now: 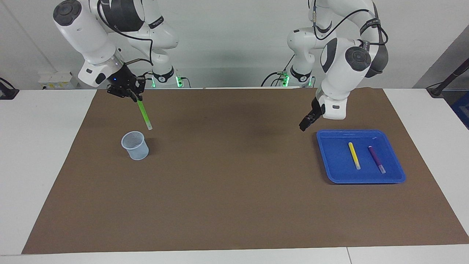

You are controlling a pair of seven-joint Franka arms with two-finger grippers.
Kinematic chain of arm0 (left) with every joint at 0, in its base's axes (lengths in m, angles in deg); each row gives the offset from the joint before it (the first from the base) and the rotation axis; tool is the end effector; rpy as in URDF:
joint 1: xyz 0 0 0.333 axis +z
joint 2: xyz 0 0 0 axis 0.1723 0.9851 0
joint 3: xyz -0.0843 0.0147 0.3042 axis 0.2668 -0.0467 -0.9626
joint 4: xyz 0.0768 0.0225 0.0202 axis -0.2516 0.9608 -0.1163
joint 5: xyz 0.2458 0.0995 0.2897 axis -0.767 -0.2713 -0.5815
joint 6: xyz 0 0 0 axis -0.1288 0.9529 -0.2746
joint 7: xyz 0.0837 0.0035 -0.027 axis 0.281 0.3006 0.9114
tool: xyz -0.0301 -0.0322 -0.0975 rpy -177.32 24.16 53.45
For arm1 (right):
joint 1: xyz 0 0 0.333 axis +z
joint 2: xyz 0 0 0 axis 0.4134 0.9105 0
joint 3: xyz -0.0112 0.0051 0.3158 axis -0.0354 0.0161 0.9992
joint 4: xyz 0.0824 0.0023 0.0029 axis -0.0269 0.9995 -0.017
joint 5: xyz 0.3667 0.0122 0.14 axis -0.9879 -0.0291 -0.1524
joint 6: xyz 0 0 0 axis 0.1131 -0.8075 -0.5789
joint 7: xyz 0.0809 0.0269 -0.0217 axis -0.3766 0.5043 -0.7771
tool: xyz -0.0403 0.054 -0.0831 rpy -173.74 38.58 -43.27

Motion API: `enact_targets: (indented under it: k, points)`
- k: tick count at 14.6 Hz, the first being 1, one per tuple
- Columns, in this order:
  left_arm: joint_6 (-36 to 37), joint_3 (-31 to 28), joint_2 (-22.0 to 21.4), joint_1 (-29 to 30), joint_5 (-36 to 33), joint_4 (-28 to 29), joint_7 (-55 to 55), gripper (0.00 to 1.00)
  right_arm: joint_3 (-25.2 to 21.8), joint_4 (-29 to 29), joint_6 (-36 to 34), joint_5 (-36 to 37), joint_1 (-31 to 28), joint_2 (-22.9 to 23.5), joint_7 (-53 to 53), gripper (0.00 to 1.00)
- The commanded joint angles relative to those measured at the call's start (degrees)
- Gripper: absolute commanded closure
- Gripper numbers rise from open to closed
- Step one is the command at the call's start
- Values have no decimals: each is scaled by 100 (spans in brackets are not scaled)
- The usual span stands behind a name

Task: Right arm passes pens to left for tray arrangement
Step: 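Lift the green pen toward the left gripper while the left gripper approaches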

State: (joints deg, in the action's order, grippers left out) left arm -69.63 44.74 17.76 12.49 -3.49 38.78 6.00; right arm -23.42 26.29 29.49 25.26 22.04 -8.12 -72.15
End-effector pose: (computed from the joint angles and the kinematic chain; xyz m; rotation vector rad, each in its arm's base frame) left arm 0.5344 -0.1709 0.4844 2.8873 1.0317 -0.2457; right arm 0.4888 0.0242 0.5625 -2.9122 -0.3089 0.1741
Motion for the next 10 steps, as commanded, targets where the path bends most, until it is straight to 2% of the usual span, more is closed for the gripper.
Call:
enact_targets:
  k: [1, 7, 10]
  points:
    - [170, -15, -204, -81, 699, 2, 638, 0, 16, 16, -108, -807, -8, -81, -189, 100]
    - [135, 90, -653, -99, 1711, -32, 1238, 0, 472, 25, -38, -2381, -8, -90, -189, 100]
    - [-57, 309, -750, -107, 2029, -33, 2519, 0, 649, 104, -64, -3031, -8, -125, -268, 100]
